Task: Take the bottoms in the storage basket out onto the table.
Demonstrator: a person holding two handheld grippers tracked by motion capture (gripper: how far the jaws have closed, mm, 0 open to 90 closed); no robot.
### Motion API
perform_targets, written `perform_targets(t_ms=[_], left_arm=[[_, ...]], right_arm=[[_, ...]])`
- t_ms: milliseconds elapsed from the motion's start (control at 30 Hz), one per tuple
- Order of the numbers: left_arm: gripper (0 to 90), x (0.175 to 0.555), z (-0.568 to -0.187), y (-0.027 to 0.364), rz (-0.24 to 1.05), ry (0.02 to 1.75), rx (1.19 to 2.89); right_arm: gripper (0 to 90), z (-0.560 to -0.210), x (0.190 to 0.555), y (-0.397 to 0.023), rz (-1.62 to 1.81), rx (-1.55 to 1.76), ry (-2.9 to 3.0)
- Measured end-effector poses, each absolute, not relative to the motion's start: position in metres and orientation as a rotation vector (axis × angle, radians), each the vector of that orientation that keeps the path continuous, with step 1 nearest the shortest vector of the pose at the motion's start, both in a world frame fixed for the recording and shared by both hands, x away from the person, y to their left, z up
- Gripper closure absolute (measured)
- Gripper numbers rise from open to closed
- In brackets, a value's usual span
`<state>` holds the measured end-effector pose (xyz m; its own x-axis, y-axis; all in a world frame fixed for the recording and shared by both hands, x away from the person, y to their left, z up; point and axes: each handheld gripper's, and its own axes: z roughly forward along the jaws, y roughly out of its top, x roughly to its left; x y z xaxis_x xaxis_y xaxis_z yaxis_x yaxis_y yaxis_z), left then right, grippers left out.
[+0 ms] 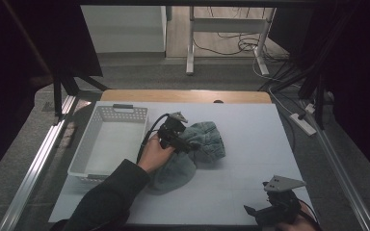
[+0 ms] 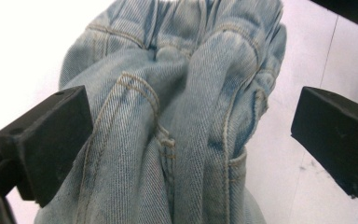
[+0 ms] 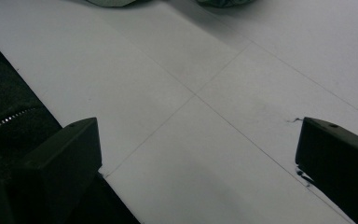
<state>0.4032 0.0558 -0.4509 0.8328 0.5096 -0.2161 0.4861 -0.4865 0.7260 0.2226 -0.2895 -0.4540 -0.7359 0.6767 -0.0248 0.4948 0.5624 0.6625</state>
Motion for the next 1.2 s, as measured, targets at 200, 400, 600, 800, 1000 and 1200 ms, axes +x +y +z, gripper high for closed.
perform_targets(t_ms=[200, 400, 600, 800, 1000, 1200], left_arm=[[0.1, 0.397, -0.446, 0.052, 0.070, 0.710, 2.188], [0.0, 0.393, -0.446, 0.051, 0.059, 0.701, 2.188], [0.7, 0.393, -0.446, 0.055, 0.019, 0.676, 2.168], [0.6, 0.390, -0.446, 0.060, -0.019, 0.662, 2.143], [0.2, 0.388, -0.443, 0.063, -0.007, 0.649, 2.164], [0.4, 0.385, -0.441, 0.063, -0.053, 0.641, 2.168]], right_arm=[[0.9, -0.454, 0.223, -0.289, 0.941, 0.967, 2.523], [0.8, -0.454, 0.223, -0.289, 0.941, 0.967, 2.523], [0.8, -0.454, 0.223, -0.290, 0.944, 0.970, 2.522], [0.8, -0.454, 0.223, -0.290, 0.945, 0.970, 2.522], [0.9, -0.454, 0.223, -0.290, 0.945, 0.970, 2.523], [0.8, -0.454, 0.223, -0.290, 0.948, 0.970, 2.523]])
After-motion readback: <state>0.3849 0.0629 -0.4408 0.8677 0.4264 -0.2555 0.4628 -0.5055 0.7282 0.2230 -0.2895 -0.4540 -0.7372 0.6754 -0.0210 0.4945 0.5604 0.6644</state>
